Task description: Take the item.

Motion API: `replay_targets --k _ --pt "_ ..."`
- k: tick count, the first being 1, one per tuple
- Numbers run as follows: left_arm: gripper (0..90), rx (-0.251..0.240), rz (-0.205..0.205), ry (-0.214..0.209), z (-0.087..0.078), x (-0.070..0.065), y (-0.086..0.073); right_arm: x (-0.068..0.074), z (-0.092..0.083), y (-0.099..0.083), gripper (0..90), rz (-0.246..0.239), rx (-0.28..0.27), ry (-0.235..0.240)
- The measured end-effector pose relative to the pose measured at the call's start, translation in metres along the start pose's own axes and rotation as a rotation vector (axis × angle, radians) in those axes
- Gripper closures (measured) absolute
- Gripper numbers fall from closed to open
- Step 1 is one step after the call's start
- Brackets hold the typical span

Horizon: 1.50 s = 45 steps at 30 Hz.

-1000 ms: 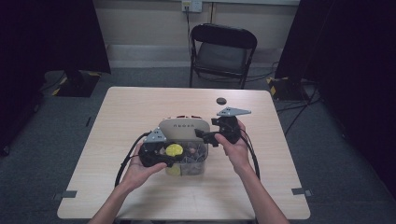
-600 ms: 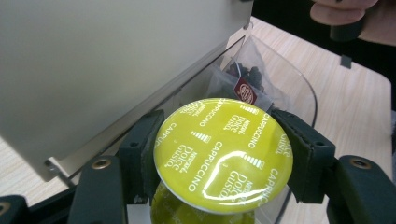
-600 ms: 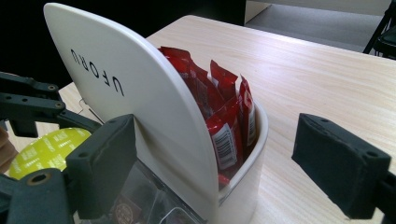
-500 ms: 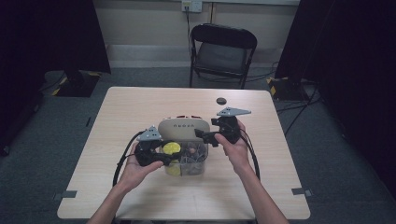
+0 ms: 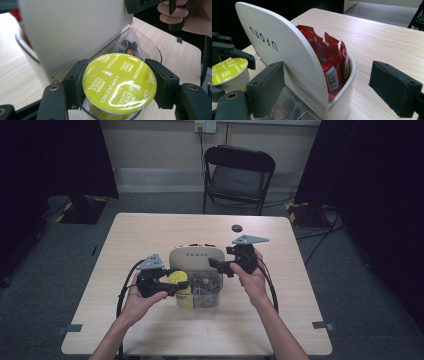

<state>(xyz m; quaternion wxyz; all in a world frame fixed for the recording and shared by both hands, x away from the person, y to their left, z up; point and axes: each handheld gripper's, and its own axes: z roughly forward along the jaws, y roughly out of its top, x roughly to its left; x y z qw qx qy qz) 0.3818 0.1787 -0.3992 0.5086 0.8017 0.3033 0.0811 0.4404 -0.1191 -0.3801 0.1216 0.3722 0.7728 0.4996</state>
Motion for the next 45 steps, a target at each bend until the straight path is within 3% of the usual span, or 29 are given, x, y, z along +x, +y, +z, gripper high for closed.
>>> replay_targets --k 12,21,31,34,39,45 --pt "37.6 -0.039 -0.021 0.005 -0.02 0.009 -0.003 0.0 0.0 0.0 12.1 -0.004 0.002 -0.002" --pt "37.7 -0.039 -0.031 0.023 -0.032 0.017 -0.008 0.0 0.0 0.001 12.1 -0.003 0.001 -0.003" --pt "37.7 -0.044 -0.062 0.078 -0.05 0.034 -0.02 0.0 -0.001 0.0 12.5 0.003 -0.008 -0.001" --pt "37.7 -0.023 -0.046 0.104 -0.054 0.039 -0.024 0.0 -0.001 0.0 12.5 0.004 -0.009 0.0" --pt "37.7 -0.014 -0.083 0.129 -0.061 0.052 -0.034 0.0 0.0 0.0 12.2 0.002 -0.006 -0.001" --pt "37.7 0.019 -0.087 0.159 -0.065 0.065 -0.042 -0.001 0.0 -0.001 12.0 0.005 -0.008 0.003"
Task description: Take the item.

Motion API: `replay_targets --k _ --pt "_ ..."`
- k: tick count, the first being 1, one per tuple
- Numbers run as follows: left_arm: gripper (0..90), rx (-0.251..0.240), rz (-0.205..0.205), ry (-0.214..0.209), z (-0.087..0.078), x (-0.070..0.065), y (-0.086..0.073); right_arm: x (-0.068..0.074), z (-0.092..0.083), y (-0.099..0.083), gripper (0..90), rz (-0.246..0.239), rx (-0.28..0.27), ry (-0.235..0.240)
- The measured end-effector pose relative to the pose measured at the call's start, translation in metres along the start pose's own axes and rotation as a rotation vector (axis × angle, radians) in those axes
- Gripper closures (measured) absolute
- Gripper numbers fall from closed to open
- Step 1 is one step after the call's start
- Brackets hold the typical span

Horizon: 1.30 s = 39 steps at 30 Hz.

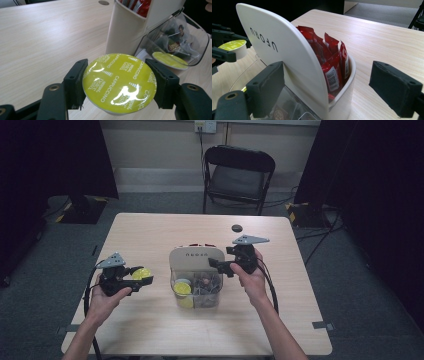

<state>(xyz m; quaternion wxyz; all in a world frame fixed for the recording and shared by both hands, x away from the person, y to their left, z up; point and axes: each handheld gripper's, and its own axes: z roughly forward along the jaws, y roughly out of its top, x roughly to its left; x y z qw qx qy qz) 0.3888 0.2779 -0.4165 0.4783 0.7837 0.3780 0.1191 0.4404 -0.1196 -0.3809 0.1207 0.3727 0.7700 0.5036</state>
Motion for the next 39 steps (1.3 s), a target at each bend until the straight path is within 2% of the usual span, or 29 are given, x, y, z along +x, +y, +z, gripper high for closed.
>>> replay_targets --k 10,12,17,18,22,34,37,39 --pt "37.7 0.0 -0.03 0.071 0.0 0.021 -0.009 0.001 0.0 0.0 12.0 -0.004 0.004 -0.005" --pt "37.7 0.011 -0.024 0.088 0.0 0.026 -0.011 0.001 0.0 0.0 12.0 -0.003 0.004 -0.005" --pt "37.7 0.028 -0.042 0.121 0.002 0.034 -0.02 0.0 -0.001 0.0 12.0 -0.005 0.005 -0.005" --pt "37.7 0.039 -0.034 0.141 0.002 0.035 -0.021 0.0 0.0 0.0 12.0 -0.001 0.005 -0.004" --pt "37.8 0.068 -0.033 0.166 0.008 0.038 -0.025 0.001 -0.001 0.001 12.0 -0.005 0.006 -0.009" --pt "37.8 0.136 -0.019 0.178 0.023 0.046 -0.039 0.0 -0.002 0.0 11.9 -0.008 0.007 -0.013" --pt "37.8 0.156 -0.042 0.161 0.029 0.049 -0.044 0.0 -0.001 0.0 11.7 -0.004 0.006 -0.009" --pt "37.8 0.162 -0.046 0.173 0.032 0.049 -0.047 0.0 -0.001 -0.001 11.7 -0.005 0.004 -0.01"
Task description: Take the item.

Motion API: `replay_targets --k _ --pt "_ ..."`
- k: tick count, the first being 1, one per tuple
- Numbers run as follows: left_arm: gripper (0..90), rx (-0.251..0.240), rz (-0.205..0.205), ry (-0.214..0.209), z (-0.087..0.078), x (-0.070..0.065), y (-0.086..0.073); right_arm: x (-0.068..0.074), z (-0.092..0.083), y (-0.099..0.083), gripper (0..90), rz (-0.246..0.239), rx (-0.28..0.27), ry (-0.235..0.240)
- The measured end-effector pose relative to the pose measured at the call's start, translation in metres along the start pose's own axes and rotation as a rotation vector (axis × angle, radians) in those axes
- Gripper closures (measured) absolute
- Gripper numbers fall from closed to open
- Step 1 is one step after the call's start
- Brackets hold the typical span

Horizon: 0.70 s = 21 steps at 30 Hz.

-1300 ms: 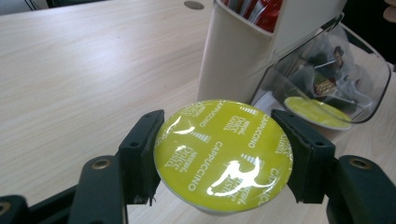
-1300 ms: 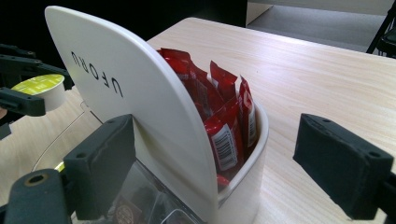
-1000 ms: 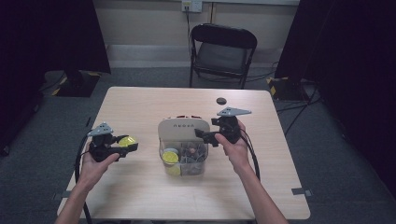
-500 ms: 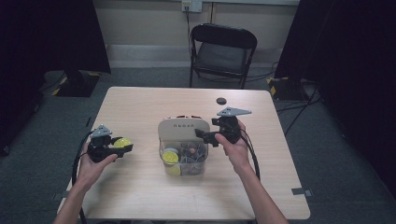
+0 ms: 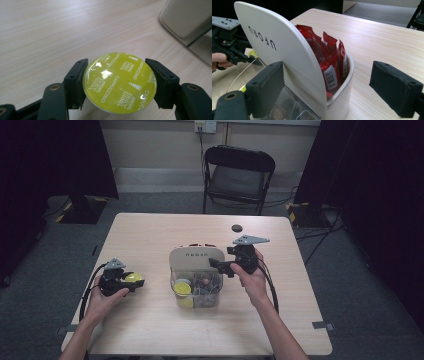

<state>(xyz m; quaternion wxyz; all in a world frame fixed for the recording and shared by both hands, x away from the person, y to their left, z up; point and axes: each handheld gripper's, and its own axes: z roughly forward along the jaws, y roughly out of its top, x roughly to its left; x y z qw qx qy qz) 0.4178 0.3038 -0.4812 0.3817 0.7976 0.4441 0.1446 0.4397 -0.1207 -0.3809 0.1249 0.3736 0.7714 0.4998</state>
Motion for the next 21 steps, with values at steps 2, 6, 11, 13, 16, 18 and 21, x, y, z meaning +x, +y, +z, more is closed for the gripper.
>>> replay_targets --k 2,6,11,13,16,18,21 --pt "37.8 -0.001 -0.01 0.001 0.0013 0.0005 -0.0021 0.0004 -0.0001 -0.0007 11.7 0.0 -0.004 -0.002" --pt "37.8 0.008 -0.02 -0.008 0.0042 0.0021 -0.0039 -0.0003 0.0001 -0.0018 11.7 0.006 -0.007 0.002" --pt "37.7 0.016 -0.011 -0.011 0.0086 0.0 -0.0045 -0.0005 0.0002 -0.0036 11.8 0.007 -0.005 0.001" --pt "37.8 0.02 0.003 0.0 0.0093 -0.0005 -0.0039 -0.0009 0.0003 -0.004 11.7 0.009 -0.003 0.001" --pt "37.6 0.013 -0.027 -0.015 0.0102 0.0011 -0.0042 -0.0003 0.0002 -0.0036 11.8 0.006 -0.003 -0.002" --pt "37.5 0.012 -0.038 -0.012 0.0096 0.0015 -0.0046 0.0 0.0001 -0.0036 11.9 0.006 -0.003 -0.003" --pt "36.7 0.019 -0.052 -0.022 0.01 0.0027 -0.0051 0.0003 -0.0001 -0.0036 12.1 0.004 -0.002 -0.006"
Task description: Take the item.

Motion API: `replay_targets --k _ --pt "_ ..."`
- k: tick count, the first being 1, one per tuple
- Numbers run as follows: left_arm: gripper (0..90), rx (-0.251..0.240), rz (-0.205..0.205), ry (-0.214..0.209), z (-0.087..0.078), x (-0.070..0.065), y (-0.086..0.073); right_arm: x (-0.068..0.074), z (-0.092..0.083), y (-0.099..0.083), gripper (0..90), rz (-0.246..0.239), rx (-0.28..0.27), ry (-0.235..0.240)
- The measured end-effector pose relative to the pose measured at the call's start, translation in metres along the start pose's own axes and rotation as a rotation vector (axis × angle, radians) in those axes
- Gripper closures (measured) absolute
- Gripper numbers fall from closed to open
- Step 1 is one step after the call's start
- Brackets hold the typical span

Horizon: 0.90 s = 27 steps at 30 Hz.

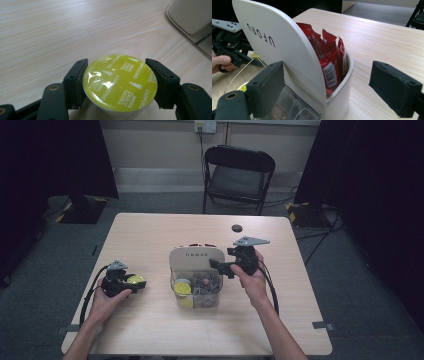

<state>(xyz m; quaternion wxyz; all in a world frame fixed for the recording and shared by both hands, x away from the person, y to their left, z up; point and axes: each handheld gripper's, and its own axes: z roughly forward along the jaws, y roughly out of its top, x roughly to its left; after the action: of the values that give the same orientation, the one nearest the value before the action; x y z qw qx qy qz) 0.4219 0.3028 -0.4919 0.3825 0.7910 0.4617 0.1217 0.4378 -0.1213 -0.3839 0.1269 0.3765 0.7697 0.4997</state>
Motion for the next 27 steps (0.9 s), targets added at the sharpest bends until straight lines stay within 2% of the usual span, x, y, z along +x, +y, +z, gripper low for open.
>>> replay_targets --k 8,14,18,21,22,24,27 --pt "25.7 -0.01 -0.019 -0.016 0.002 0.0 -0.001 0.0 0.001 0.0 11.9 0.006 -0.004 0.007" --pt "20.9 0.005 -0.004 -0.018 -0.005 0.0 -0.003 0.001 0.001 0.0 12.4 0.002 -0.004 0.005" --pt "21.3 -0.003 0.0 -0.005 -0.012 -0.001 -0.008 0.001 0.001 0.0 12.4 0.001 -0.004 0.006" --pt "20.8 0.024 0.015 0.005 -0.014 -0.004 -0.015 0.001 0.001 0.0 12.4 -0.001 0.001 0.004" --pt "20.0 0.034 0.02 0.018 -0.015 -0.005 -0.016 0.001 0.001 0.0 12.3 0.0 0.003 0.005" --pt "20.0 0.017 0.026 0.032 -0.018 -0.008 -0.018 0.001 0.001 0.001 12.4 -0.002 0.004 0.003" --pt "19.4 0.027 0.035 0.054 -0.018 -0.012 -0.023 0.001 0.0 0.001 13.0 -0.004 0.003 -0.001"
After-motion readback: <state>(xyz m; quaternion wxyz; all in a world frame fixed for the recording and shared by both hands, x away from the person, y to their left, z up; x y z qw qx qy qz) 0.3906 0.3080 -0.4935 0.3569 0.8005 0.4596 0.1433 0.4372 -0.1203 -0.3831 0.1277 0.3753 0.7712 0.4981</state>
